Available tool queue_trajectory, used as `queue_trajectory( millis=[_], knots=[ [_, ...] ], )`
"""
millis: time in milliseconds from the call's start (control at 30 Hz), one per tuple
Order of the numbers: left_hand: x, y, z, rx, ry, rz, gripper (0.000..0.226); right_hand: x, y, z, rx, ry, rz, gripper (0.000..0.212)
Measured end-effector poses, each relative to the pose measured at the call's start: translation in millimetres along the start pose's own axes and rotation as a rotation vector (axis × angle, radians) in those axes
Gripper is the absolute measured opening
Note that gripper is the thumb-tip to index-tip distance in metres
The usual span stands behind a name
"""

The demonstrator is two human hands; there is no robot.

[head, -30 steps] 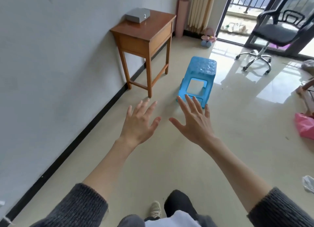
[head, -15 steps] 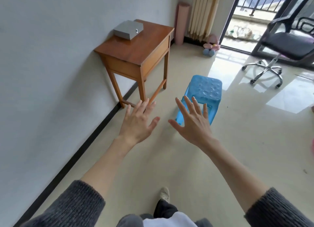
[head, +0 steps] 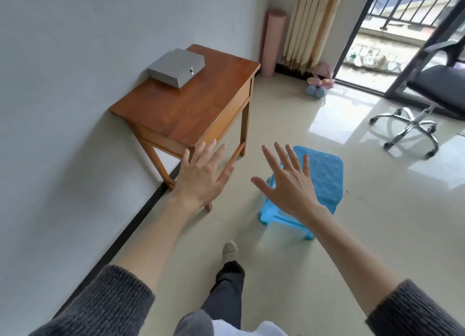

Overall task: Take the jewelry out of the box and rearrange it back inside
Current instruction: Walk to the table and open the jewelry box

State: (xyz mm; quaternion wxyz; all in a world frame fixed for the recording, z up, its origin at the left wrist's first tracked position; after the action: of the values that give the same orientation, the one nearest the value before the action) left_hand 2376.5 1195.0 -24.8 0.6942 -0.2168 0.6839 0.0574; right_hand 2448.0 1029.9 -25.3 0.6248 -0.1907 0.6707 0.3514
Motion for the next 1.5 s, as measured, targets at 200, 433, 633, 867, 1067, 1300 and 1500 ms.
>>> queue_trajectory(
  millis=[200,433,633,867,1067,1300,1500],
  knots=[
    [-17,17,148,-0.007,-0.009,-0.015,0.069,-11,-35,137,-0.007,-0.018,-0.017,0.073],
    [-22,14,267,0.024,0.009,-0.029,0.061,-19,-81,250,0.023,0.013,-0.01,0.073],
    [-7,39,355,-0.065,0.024,-0.024,0.066,-6,-109,350,-0.052,0.067,0.007,0.072],
    [-7,66,464,-0.245,-0.034,-0.026,0.06,2,-134,486,-0.226,0.116,-0.005,0.072],
    [-22,84,527,-0.417,-0.051,-0.058,0.06,-3,-140,585,-0.39,0.183,-0.001,0.072],
    [-14,135,510,-0.662,-0.081,-0.093,0.061,34,-101,636,-0.593,0.285,-0.021,0.072],
    [-10,153,486,-0.795,-0.097,-0.103,0.062,48,-74,649,-0.713,0.3,-0.016,0.072]
  ],
)
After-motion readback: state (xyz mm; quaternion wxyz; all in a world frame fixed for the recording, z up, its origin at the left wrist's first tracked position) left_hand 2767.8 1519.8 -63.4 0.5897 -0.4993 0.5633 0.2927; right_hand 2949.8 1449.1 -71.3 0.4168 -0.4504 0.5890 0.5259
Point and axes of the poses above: each hand's wrist, its own z-axis towards the middle knuckle, its own x-axis out of the palm, y = z × x, the point moved 6 cm from there along z, towards the middle knuckle, and after that the axes turned 8 degrees about -x, right-handed, at the moved point
